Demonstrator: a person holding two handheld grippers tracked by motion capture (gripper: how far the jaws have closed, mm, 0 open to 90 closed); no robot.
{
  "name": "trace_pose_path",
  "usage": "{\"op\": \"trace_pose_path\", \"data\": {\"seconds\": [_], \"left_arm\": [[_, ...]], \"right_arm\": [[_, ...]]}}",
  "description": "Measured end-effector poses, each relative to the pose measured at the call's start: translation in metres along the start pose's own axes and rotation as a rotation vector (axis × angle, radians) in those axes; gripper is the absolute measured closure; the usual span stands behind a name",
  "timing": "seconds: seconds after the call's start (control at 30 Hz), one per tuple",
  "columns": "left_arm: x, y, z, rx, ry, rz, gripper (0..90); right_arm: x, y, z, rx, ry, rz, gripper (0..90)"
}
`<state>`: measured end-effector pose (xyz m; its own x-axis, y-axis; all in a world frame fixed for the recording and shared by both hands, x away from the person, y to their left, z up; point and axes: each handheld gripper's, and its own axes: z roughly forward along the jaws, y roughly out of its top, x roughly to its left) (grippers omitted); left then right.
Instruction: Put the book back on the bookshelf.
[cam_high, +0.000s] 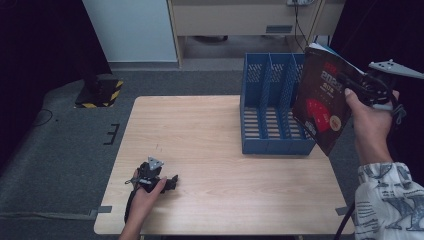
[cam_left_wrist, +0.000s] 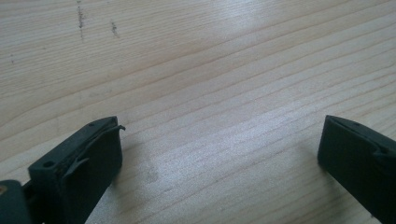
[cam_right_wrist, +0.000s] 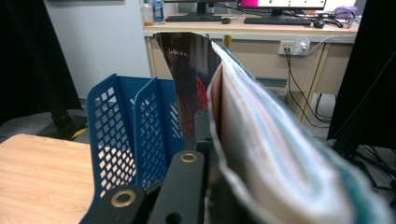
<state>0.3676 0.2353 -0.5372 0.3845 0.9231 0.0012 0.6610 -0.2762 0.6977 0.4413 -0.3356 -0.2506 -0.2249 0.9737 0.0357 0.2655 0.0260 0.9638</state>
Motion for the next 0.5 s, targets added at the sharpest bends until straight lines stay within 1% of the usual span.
{"op": "trace_pose_path", "data": {"seconds": [0.23, 0.4, 0.47, 0.5], "left_arm": [[0.000, 0.000, 0.000, 0.000, 0.000, 0.000, 0.0], [0.000, 0.000, 0.000, -0.001, 0.000, 0.004, 0.0], [0.000, 0.000, 0.000, 0.000, 0.000, 0.004, 0.0], [0.000, 0.000, 0.000, 0.000, 0.000, 0.004, 0.0]], "right_arm": [[-0.005, -0.003, 0.009, 0.011, -0.029, 0.013, 87.1], [-0.002, -0.002, 0.016, 0.010, -0.049, 0.000, 87.1], [-0.001, -0.001, 0.020, 0.006, -0.070, 0.014, 87.2], [-0.001, -0.001, 0.022, 0.007, -0.072, 0.018, 87.1]]}}
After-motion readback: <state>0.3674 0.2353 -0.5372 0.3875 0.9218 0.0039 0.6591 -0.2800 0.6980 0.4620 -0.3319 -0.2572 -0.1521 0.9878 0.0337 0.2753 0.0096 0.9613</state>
